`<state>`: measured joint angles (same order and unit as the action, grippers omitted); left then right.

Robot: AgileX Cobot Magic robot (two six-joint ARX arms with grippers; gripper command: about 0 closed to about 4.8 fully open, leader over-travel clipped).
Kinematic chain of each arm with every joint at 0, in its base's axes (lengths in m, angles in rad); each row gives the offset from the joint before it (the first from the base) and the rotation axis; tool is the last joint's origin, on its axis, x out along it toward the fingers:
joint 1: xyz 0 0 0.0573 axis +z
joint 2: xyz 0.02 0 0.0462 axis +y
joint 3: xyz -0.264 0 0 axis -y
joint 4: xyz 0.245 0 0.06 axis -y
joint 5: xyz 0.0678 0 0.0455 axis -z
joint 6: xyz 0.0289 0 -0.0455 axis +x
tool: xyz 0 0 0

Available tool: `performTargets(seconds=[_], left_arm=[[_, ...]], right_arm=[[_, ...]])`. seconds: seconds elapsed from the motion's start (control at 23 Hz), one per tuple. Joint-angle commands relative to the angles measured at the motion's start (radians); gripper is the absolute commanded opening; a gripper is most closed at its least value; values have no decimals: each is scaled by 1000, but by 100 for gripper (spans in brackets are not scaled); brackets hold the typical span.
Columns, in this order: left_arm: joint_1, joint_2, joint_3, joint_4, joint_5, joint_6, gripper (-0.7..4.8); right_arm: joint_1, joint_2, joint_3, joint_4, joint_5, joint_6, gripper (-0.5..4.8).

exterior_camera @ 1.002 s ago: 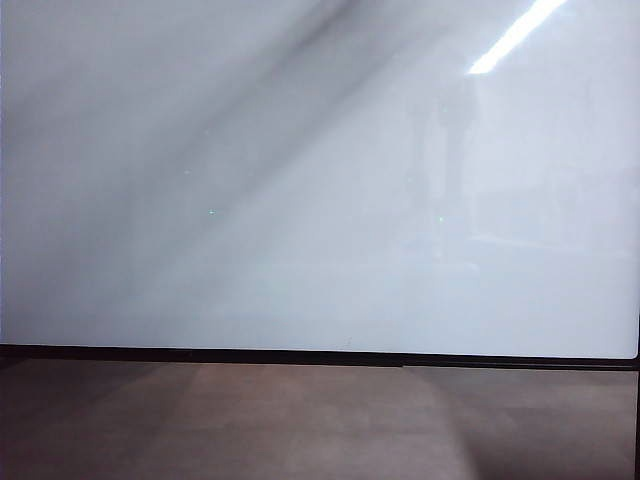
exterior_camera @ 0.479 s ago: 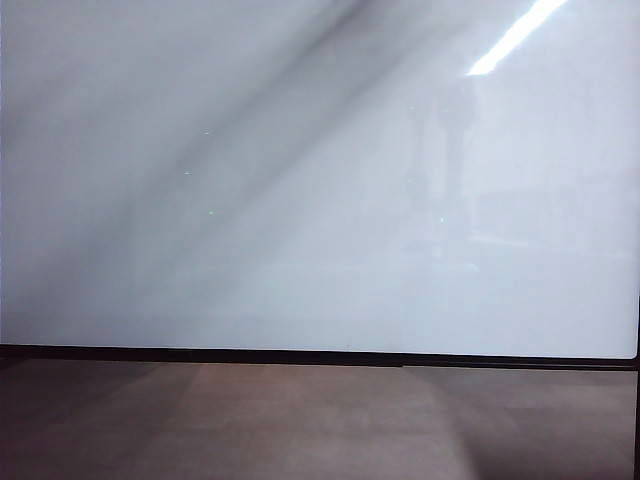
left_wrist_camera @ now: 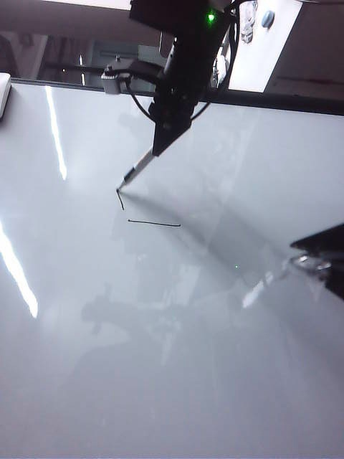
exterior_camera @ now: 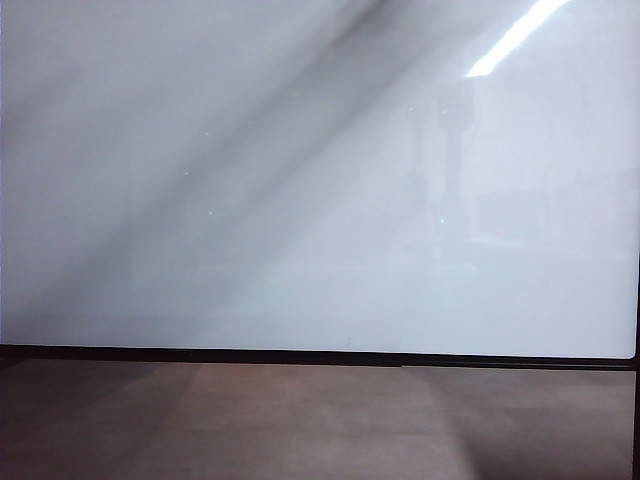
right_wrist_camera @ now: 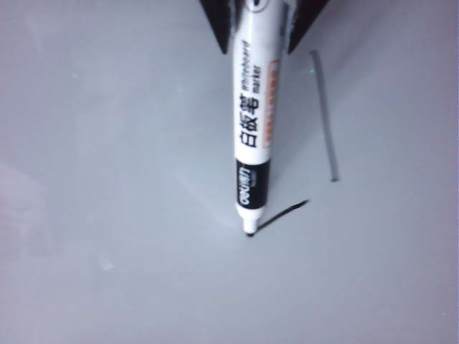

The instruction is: Reach to the right to find the marker pen, pick it up, and write the number 17 on the whiteboard.

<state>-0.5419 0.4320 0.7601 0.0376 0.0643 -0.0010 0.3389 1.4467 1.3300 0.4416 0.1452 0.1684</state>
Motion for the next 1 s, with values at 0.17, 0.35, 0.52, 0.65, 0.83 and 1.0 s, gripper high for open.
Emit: performTargets(seconds=[0.17, 0.35, 0.52, 0.65, 0.83, 1.0], left_arm=[[2, 1, 7, 9, 3, -3, -5], [2, 3, 7, 9, 3, -3, -5], [2, 3, 7, 9, 3, -3, -5], [2, 3, 7, 9, 3, -3, -5], [2, 3, 7, 9, 3, -3, -5], [2, 3, 7, 9, 3, -3, -5]], right_arm=[[-23, 2, 6, -44, 35, 22, -7], [-18, 4, 3, -79, 33, 22, -7], [-18, 5, -22, -77, 28, 23, -7], [-18, 5, -47, -78, 27, 42, -7], [-18, 5, -87, -78, 10, 49, -7], [-17, 5, -132, -74, 9, 71, -7]])
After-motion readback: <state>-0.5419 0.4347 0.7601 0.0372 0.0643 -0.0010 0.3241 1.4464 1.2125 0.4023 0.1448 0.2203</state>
